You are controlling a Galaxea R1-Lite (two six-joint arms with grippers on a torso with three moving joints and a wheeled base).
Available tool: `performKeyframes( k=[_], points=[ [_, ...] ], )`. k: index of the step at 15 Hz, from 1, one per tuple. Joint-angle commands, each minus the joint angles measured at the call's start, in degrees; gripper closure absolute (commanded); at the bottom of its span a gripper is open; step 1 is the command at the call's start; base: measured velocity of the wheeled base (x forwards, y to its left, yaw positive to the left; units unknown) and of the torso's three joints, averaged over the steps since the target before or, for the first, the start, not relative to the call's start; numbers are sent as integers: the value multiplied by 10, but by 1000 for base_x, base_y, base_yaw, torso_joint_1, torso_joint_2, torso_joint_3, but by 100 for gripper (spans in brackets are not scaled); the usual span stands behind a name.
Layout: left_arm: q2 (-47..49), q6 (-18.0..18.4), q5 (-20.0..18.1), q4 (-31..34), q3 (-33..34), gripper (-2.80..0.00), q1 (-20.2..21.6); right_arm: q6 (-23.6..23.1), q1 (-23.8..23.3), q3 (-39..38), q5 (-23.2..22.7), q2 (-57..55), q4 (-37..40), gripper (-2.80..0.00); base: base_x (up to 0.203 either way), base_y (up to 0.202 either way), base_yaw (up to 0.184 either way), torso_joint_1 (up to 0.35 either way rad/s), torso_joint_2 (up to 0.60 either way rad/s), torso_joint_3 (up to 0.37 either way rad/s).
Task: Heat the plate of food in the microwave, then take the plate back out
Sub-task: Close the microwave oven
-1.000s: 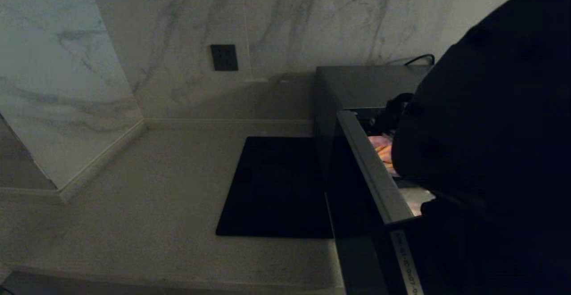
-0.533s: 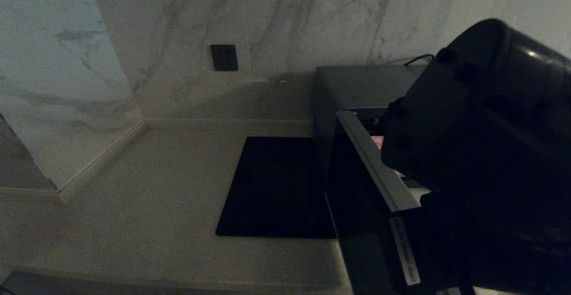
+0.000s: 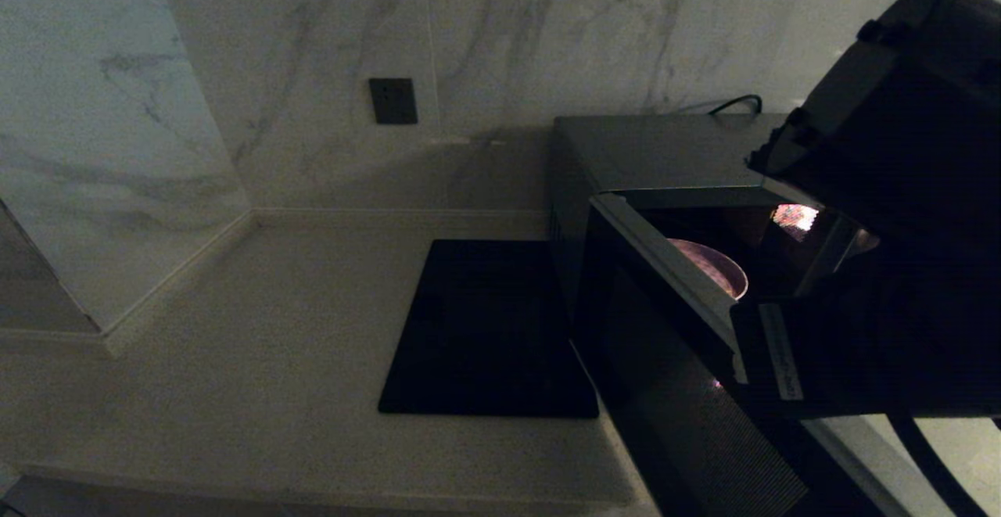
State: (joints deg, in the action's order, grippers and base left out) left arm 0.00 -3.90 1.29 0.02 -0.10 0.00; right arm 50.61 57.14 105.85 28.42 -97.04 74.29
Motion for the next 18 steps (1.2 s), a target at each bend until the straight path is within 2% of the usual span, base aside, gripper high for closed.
performKeyframes(
  k=[1, 6, 12, 18],
  points=[
    [0, -1, 0, 0, 0, 0, 0, 3, -34, -12, 2, 10, 8, 0, 0, 0, 0, 0, 0, 0],
    [0, 0, 0, 0, 0, 0, 0, 1, -94, -49, 1, 18, 5, 0, 0, 0, 0, 0, 0, 0],
    [0, -1, 0, 0, 0, 0, 0, -27, -249, -70, -3, 6, -59, 0, 0, 0, 0, 0, 0, 0],
    [0, -1, 0, 0, 0, 0, 0, -71, -350, -109, -12, 6, -127, 0, 0, 0, 0, 0, 0, 0]
  ],
)
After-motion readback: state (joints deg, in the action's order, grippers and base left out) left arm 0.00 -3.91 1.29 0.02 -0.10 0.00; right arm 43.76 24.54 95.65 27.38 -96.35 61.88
